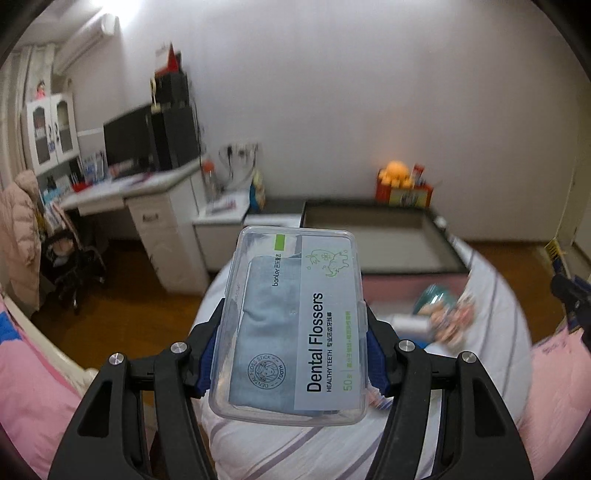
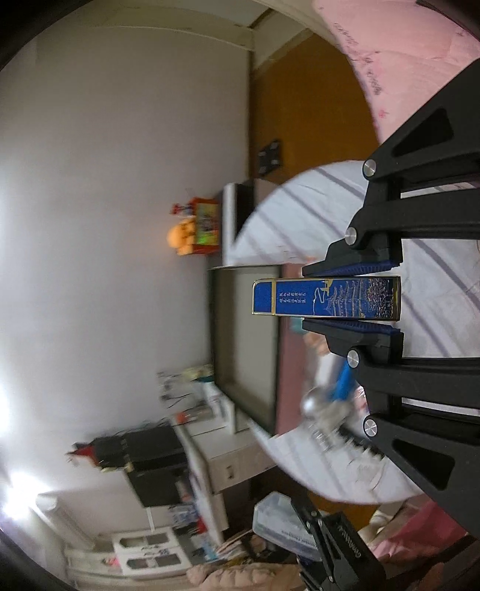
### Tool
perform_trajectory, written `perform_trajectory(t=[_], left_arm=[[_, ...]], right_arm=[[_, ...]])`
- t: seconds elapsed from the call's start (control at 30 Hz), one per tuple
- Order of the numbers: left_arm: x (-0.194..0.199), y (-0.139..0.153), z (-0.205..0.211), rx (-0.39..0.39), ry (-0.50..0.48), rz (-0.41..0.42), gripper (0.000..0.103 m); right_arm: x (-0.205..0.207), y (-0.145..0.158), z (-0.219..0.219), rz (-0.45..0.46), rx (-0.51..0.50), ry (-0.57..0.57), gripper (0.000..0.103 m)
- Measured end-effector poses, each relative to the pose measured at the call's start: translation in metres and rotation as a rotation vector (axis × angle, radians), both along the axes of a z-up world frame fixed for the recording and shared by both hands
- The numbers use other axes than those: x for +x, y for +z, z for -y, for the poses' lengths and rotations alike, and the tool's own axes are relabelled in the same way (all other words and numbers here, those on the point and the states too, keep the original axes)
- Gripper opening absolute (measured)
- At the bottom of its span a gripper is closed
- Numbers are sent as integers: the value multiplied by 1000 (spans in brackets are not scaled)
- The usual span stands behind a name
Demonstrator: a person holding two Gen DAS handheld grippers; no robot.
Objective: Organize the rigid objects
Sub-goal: 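Lift the flosser case with the left tool while the right tool lifts the blue box, then lower both held items into the pink box and open both tools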
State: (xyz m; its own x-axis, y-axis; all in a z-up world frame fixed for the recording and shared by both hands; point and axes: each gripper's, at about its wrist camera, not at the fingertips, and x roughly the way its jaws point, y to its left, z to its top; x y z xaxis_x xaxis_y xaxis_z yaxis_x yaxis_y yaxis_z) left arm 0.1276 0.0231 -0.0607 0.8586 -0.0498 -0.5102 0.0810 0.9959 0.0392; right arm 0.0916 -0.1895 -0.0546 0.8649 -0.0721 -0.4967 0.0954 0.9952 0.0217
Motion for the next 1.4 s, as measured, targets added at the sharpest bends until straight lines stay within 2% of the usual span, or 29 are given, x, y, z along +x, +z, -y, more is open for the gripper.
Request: perform_trajectory(t=[0.17, 0.3, 0.57, 0.73, 0.93, 1.1, 1.2, 1.27, 1.4], left_arm=[[-15, 37, 12, -20, -36, 125, 64], [-18, 56, 22, -53, -98, 186, 64], [-5, 67, 41, -51, -147, 229, 64], [16, 65, 50, -44, -147, 221, 64], [58, 53, 66, -23, -164, 167, 64], [128, 38, 82, 12, -141, 61, 64], [170, 17, 94, 45, -126, -28, 64], [199, -5, 103, 66, -130, -128, 64], [241, -46, 113, 81, -122, -278, 64]], right_arm=[[-18, 29, -9, 105, -22, 17, 21], [-23, 48, -12, 169, -45, 10, 21], [-15, 60, -14, 236, -77, 2, 21], [8, 58, -11, 228, -75, 5, 21], [49, 48, 0, 187, -58, 7, 21], [107, 34, 8, 118, -49, 26, 21], [151, 15, 13, 31, -44, 38, 21], [176, -1, 17, -35, -20, 55, 21], [224, -30, 25, -151, 15, 85, 21]])
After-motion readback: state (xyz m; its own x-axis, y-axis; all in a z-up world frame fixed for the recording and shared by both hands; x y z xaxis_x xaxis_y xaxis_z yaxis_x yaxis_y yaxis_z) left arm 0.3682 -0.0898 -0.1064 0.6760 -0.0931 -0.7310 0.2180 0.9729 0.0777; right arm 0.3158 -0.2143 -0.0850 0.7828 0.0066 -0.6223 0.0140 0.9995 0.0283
